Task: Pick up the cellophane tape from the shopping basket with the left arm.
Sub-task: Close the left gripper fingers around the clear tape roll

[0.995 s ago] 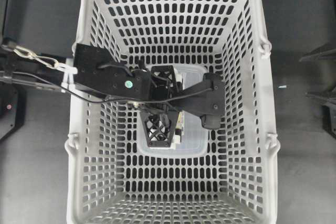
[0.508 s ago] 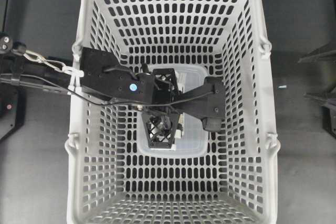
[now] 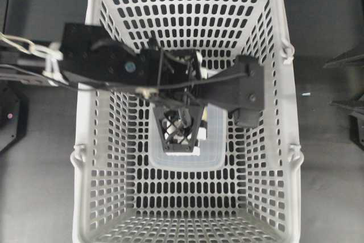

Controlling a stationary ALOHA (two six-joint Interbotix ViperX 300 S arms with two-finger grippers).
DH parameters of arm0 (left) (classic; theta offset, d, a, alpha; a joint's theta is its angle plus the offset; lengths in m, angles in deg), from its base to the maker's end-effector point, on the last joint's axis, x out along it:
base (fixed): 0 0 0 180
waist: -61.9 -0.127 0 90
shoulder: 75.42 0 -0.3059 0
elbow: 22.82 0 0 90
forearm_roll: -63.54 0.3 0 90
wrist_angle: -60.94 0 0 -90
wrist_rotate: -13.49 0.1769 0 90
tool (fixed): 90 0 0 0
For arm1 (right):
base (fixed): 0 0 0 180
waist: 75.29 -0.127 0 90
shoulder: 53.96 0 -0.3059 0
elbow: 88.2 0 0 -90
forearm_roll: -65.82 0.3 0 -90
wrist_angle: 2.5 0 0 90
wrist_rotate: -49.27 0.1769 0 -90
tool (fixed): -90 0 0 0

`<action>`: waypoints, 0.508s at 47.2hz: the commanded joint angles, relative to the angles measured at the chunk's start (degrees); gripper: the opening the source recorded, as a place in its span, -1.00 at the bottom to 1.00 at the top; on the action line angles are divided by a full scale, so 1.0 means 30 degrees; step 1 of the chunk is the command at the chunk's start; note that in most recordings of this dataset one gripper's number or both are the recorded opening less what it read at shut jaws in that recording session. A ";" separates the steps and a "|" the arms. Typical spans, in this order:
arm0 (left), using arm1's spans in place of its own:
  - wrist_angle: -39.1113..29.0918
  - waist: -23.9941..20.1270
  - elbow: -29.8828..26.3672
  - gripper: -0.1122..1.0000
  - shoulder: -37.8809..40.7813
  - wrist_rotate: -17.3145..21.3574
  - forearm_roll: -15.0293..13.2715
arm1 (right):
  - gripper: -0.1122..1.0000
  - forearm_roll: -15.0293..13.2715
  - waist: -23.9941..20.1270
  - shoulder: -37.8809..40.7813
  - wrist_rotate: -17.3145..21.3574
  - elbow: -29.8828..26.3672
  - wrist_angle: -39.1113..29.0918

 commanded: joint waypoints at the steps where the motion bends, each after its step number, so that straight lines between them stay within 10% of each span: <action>1: -0.1934 0.0059 -0.2314 0.10 -0.0293 -0.0029 0.0088 | 0.60 0.0059 -0.0029 0.0059 0.0029 -0.0146 0.0117; 24: -0.2812 0.0000 -0.2695 0.10 0.0088 -0.0029 0.0088 | 0.60 0.0059 -0.0029 -0.0029 0.0059 -0.0117 0.0146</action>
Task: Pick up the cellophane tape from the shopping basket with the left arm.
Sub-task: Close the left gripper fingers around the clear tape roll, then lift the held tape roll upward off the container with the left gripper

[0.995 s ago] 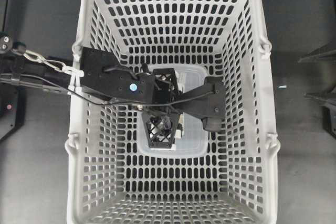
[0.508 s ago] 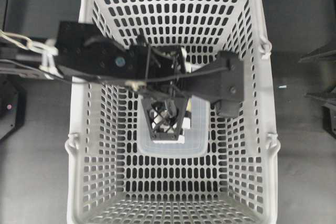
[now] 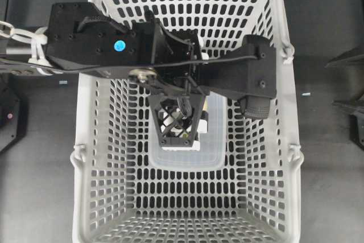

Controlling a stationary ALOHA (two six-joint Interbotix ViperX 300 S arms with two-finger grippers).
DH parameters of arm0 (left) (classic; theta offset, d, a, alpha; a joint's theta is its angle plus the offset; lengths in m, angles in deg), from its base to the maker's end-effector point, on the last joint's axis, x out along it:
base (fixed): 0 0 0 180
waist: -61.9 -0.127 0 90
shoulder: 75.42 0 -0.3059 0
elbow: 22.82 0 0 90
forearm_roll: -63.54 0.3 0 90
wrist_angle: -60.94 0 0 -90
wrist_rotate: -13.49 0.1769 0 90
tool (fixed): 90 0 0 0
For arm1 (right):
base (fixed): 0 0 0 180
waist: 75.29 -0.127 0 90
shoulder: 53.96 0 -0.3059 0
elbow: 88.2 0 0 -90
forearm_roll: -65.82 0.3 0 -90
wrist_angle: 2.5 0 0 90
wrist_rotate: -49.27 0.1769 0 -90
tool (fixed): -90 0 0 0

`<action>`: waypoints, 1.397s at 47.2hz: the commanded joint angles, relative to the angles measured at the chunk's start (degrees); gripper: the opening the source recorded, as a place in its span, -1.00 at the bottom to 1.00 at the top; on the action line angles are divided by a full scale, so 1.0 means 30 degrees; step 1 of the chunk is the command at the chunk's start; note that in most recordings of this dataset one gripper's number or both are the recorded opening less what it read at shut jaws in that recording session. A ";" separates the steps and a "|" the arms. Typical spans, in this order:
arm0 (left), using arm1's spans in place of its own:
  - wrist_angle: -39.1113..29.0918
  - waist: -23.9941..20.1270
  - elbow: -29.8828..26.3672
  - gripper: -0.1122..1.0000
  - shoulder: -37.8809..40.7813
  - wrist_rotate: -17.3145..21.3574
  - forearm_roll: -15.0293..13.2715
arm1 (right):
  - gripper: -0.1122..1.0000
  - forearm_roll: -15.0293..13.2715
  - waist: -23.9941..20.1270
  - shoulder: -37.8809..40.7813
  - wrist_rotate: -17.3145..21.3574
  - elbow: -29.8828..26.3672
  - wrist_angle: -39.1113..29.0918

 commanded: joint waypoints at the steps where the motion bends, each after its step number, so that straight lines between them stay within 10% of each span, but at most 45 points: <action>1: 0.0029 0.0000 -0.0088 0.10 -0.0410 -0.0029 0.0088 | 0.60 0.0059 -0.0029 0.0117 0.0029 -0.0146 0.0117; 66: 0.0000 0.0059 0.0234 0.10 -0.0322 -0.0029 0.0088 | 0.60 0.0059 -0.0059 -0.0059 0.0059 -0.0088 0.0117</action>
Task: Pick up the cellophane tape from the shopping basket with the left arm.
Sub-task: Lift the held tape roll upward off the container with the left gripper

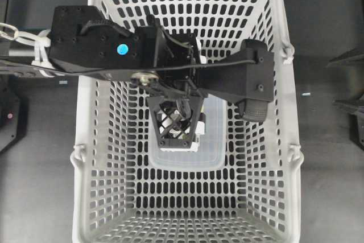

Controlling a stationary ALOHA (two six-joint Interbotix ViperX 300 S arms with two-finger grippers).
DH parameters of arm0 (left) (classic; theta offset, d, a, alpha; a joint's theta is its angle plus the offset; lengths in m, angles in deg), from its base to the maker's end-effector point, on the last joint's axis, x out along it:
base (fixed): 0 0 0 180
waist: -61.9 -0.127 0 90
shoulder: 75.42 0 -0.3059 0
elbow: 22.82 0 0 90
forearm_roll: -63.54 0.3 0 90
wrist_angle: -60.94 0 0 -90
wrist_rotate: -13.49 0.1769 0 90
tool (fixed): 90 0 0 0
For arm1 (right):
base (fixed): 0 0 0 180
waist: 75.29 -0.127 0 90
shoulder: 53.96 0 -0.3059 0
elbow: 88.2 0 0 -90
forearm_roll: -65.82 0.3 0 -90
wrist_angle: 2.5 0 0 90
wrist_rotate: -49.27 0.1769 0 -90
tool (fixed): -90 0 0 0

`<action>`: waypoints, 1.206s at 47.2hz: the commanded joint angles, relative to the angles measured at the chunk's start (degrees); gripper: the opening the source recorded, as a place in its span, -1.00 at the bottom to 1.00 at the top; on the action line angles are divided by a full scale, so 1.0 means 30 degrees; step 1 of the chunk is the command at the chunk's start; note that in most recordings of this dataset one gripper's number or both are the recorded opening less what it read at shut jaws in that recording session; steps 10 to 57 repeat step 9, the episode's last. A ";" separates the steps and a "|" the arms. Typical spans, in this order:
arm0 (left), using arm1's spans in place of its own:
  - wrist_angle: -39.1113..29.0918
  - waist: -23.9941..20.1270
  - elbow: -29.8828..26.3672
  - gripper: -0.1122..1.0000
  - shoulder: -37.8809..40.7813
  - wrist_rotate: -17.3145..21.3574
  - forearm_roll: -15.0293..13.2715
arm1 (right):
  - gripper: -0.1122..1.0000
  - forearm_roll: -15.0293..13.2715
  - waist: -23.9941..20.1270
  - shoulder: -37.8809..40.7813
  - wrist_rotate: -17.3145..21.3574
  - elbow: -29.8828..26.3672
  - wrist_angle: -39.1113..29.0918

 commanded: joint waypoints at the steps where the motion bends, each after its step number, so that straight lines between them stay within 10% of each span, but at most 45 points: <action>1: 0.0059 0.0029 -0.0176 0.10 -0.0352 -0.0029 0.0059 | 0.60 0.0059 -0.0059 0.0088 0.0029 -0.0117 0.0088; 57: 0.0059 0.0059 -0.0176 0.10 -0.0352 -0.0029 0.0059 | 0.60 0.0059 -0.0059 0.0088 0.0029 -0.0117 0.0176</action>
